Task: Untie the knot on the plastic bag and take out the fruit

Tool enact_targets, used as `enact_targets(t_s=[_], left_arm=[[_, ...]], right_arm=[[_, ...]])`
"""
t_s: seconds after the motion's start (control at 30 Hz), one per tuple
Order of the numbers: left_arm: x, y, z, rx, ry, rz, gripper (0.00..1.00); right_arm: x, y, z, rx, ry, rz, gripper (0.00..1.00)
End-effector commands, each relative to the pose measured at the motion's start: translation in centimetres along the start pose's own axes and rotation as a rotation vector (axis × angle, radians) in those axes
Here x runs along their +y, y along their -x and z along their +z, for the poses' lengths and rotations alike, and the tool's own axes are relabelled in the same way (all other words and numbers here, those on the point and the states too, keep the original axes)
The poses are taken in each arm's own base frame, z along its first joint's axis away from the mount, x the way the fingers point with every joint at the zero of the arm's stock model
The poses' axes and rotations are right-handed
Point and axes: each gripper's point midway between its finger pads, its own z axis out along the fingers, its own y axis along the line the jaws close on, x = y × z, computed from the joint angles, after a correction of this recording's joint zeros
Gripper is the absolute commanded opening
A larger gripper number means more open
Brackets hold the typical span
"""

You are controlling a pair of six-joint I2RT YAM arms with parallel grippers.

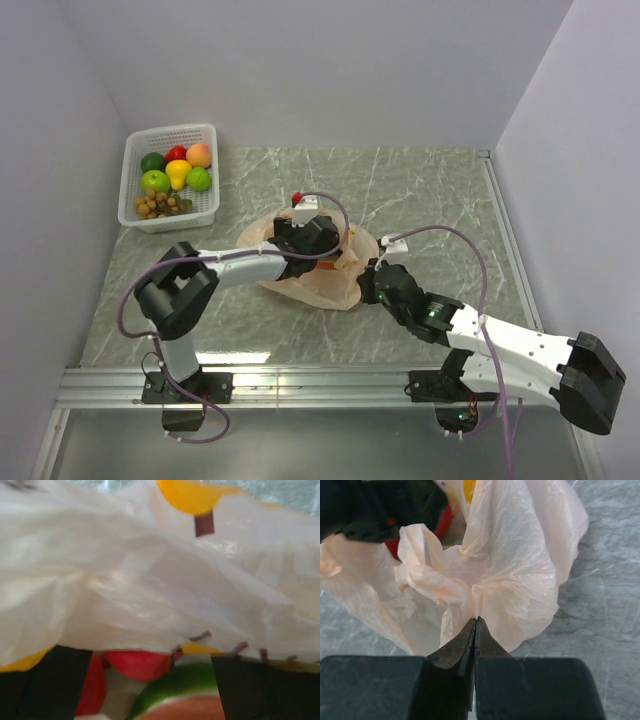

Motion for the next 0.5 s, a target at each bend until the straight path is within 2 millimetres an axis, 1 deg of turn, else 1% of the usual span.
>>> enact_targets(t_s=[0.0, 0.07, 0.1, 0.13, 0.2, 0.3, 0.33, 0.37, 0.4, 0.43, 0.47], left_arm=[[-0.7, 0.7, 1.7, -0.032, 0.032, 0.005, 0.97], [-0.7, 0.2, 2.2, -0.02, 0.043, 0.01, 0.97], [-0.6, -0.5, 2.5, -0.006, 0.049, 0.019, 0.95], [-0.6, -0.8, 2.6, 0.003, 0.052, 0.021, 0.92], [-0.5, -1.3, 2.7, 0.017, 0.053, 0.015, 0.89], [-0.5, -2.2, 2.6, 0.039, 0.042, 0.002, 0.79], [-0.3, -2.5, 2.6, 0.047, 0.044, 0.001, 0.72], [-0.2, -2.6, 2.4, 0.052, 0.04, -0.006, 0.68], [-0.3, -2.2, 2.1, 0.05, 0.027, -0.017, 0.64], [-0.1, -2.6, 1.8, 0.058, 0.022, -0.017, 0.55], [-0.2, -2.3, 1.5, 0.055, 0.011, -0.029, 0.49]], right_arm=[[1.7, 0.4, 0.3, -0.022, 0.048, 0.029, 0.0], [1.9, 0.1, 0.3, -0.019, 0.056, 0.033, 0.0], [1.9, -0.1, 0.3, -0.015, 0.057, 0.034, 0.0], [1.9, -0.1, 0.4, -0.014, 0.055, 0.041, 0.0], [1.9, -0.4, 0.5, -0.01, 0.059, 0.04, 0.0], [2.0, -0.4, 0.6, -0.005, 0.058, 0.031, 0.0], [1.9, -0.4, 0.6, -0.004, 0.053, 0.026, 0.0], [1.8, -0.2, 0.6, -0.007, 0.043, 0.023, 0.0], [1.8, -0.2, 0.6, -0.008, 0.04, 0.021, 0.0], [1.7, 0.0, 0.5, -0.011, 0.032, 0.022, 0.0], [1.6, 0.2, 0.5, -0.017, 0.024, 0.022, 0.0]])
